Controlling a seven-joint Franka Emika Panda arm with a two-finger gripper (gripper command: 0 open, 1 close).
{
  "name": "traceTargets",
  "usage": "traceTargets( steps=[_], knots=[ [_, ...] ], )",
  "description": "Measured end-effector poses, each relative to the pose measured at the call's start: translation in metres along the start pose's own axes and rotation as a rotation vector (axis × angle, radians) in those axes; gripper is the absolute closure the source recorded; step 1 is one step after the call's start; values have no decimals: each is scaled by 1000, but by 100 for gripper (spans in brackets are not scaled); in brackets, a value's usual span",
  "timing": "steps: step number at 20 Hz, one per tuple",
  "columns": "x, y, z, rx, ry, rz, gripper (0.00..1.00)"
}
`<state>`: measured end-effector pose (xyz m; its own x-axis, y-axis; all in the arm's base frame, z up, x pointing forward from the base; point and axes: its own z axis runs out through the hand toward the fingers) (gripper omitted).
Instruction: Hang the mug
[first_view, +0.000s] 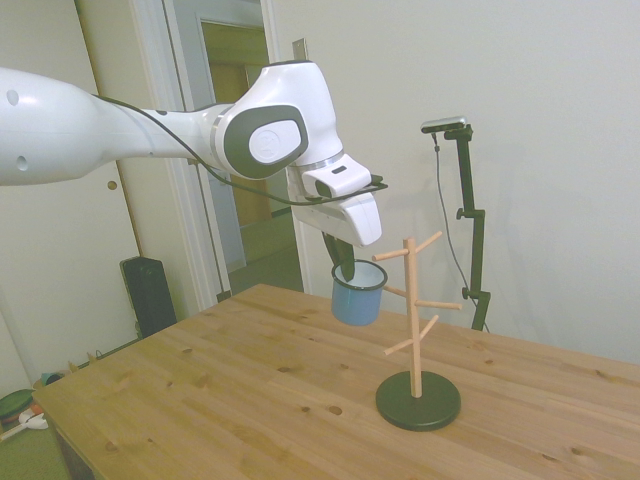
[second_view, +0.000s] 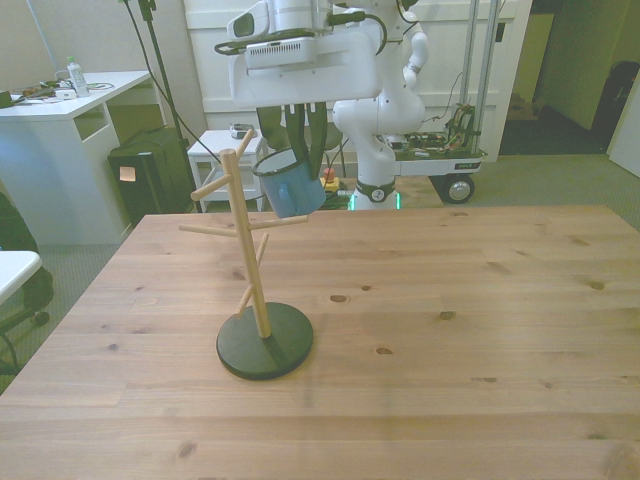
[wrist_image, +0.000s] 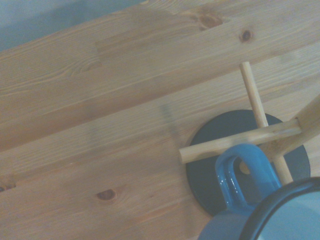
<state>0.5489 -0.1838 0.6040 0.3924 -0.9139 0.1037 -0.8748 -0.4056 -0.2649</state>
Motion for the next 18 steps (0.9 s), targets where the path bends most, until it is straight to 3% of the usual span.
traceTargets(
  steps=[18],
  knots=[
    [-27, -25, 12, -6, -22, -60, 100]
  ],
)
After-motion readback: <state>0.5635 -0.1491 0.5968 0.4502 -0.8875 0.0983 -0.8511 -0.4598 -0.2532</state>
